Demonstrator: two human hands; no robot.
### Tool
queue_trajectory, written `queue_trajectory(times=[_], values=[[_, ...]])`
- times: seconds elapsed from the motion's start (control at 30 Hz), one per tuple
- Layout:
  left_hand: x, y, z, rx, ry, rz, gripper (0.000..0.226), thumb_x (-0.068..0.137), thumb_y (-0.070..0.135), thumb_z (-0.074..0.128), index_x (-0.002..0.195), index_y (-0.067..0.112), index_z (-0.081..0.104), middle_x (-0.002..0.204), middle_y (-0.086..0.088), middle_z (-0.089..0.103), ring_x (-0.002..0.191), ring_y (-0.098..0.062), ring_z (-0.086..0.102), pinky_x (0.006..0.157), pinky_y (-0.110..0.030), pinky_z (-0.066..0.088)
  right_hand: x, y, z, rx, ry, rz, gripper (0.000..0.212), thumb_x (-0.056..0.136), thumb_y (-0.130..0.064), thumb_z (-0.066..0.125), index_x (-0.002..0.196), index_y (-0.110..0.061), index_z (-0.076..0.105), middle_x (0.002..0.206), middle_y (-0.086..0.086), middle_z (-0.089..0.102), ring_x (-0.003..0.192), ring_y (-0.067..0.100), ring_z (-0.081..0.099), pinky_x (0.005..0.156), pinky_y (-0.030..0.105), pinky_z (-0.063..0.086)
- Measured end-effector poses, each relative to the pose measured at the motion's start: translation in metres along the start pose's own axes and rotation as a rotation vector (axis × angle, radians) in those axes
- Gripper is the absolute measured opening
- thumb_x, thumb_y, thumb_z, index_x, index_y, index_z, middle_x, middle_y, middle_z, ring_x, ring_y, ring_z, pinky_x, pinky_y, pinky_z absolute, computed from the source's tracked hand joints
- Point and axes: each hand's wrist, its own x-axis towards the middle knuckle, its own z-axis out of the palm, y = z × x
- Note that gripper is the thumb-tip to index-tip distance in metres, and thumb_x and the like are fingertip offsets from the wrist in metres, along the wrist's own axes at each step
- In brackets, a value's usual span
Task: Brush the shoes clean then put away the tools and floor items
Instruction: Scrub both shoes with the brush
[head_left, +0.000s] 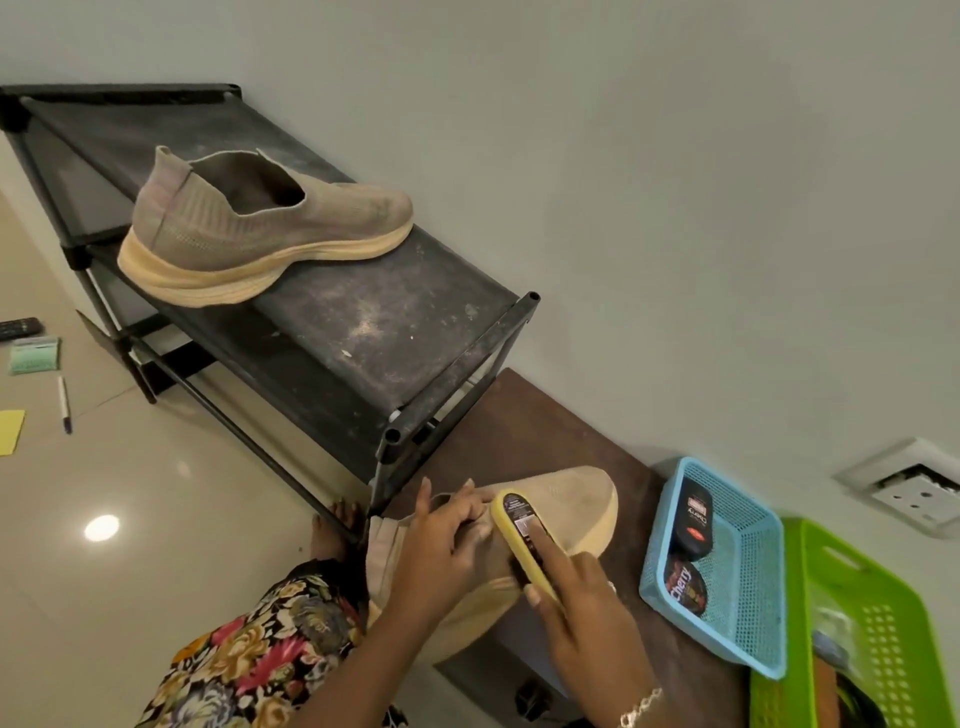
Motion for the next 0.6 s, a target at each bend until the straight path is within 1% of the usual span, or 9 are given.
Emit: queue_trajectory(times=[0.07, 0.13, 0.2, 0.27, 0.37, 0.43, 0.47, 0.53, 0.6], values=[[0.001, -0.002, 0.000, 0.021, 0.006, 0.020, 0.006, 0.086, 0.004, 0.057, 0.084, 0.009, 0.059, 0.119, -0.006, 0.064, 0.129, -0.007, 0.042, 0.108, -0.007, -0.010, -0.006, 0.006, 0.003, 0.048, 0.009, 0.015, 0.067, 0.074, -0.060, 0.011, 0.137, -0.045, -0.007, 0.105, -0.007, 0.038, 0.099, 0.016, 0.050, 0.084, 0.024, 0.039], [0.001, 0.000, -0.002, 0.022, 0.014, 0.050, 0.015, 0.086, 0.011, 0.055, 0.097, 0.011, 0.065, 0.119, 0.001, 0.063, 0.127, -0.003, 0.042, 0.111, -0.009, -0.008, 0.008, 0.032, 0.001, -0.016, 0.053, 0.047, 0.063, 0.080, -0.058, 0.015, 0.137, -0.040, -0.006, 0.099, -0.003, 0.038, 0.094, 0.023, 0.054, 0.082, 0.031, 0.043], [-0.002, 0.003, -0.001, 0.038, 0.002, 0.079, 0.029, 0.083, 0.018, 0.050, 0.107, 0.013, 0.065, 0.119, 0.009, 0.062, 0.127, -0.001, 0.040, 0.117, -0.019, -0.003, 0.027, 0.054, -0.009, -0.025, 0.092, 0.225, 0.057, 0.094, -0.042, 0.031, 0.137, -0.034, -0.006, 0.101, 0.007, 0.045, 0.096, 0.031, 0.056, 0.083, 0.038, 0.045], [-0.004, 0.005, 0.002, 0.050, 0.005, 0.100, 0.027, 0.086, 0.010, 0.053, 0.112, 0.014, 0.063, 0.121, 0.011, 0.060, 0.131, -0.001, 0.035, 0.117, -0.020, -0.002, 0.035, 0.059, -0.009, -0.037, 0.134, 0.323, 0.061, 0.096, -0.029, 0.040, 0.142, -0.033, -0.001, 0.107, 0.013, 0.048, 0.100, 0.034, 0.056, 0.086, 0.038, 0.045], [-0.004, 0.006, 0.007, 0.050, 0.036, 0.104, 0.029, 0.087, 0.009, 0.054, 0.114, 0.014, 0.063, 0.121, 0.008, 0.060, 0.129, 0.000, 0.033, 0.114, -0.014, -0.003, 0.014, 0.024, 0.004, 0.126, 0.061, 0.246, 0.062, 0.096, -0.032, 0.041, 0.136, -0.043, -0.006, 0.112, 0.005, 0.045, 0.107, 0.025, 0.053, 0.089, 0.030, 0.043], [-0.004, 0.006, 0.009, 0.056, 0.060, 0.086, 0.030, 0.087, 0.014, 0.051, 0.113, 0.014, 0.064, 0.120, 0.007, 0.061, 0.129, -0.005, 0.038, 0.110, -0.007, -0.003, -0.012, -0.005, 0.016, 0.292, 0.046, 0.181, 0.055, 0.096, -0.035, 0.040, 0.134, -0.053, 0.004, 0.114, -0.011, 0.038, 0.104, 0.007, 0.046, 0.079, 0.010, 0.037], [-0.004, 0.005, 0.009, 0.042, 0.071, 0.066, 0.030, 0.088, 0.010, 0.051, 0.115, 0.015, 0.064, 0.119, 0.008, 0.062, 0.130, -0.007, 0.039, 0.109, -0.005, -0.003, -0.020, -0.012, 0.021, 0.304, 0.062, 0.151, 0.050, 0.096, -0.038, 0.038, 0.132, -0.054, 0.008, 0.114, -0.017, 0.035, 0.102, 0.001, 0.042, 0.076, 0.006, 0.035], [-0.003, 0.004, 0.006, 0.007, 0.079, 0.015, 0.033, 0.088, 0.010, 0.049, 0.117, 0.016, 0.063, 0.119, 0.007, 0.062, 0.131, -0.012, 0.040, 0.106, -0.001, -0.003, -0.020, -0.015, 0.022, 0.233, 0.079, 0.108, 0.045, 0.094, -0.049, 0.029, 0.133, -0.054, 0.006, 0.115, -0.018, 0.034, 0.103, 0.003, 0.043, 0.076, 0.009, 0.035], [0.000, 0.003, 0.002, -0.028, 0.054, -0.039, 0.037, 0.080, 0.022, 0.047, 0.111, 0.011, 0.065, 0.120, 0.006, 0.061, 0.128, -0.015, 0.044, 0.110, -0.007, 0.001, -0.007, 0.002, 0.017, 0.101, 0.061, 0.152, 0.051, 0.091, -0.048, 0.026, 0.137, -0.051, 0.003, 0.114, -0.006, 0.038, 0.102, 0.016, 0.050, 0.078, 0.023, 0.041]])
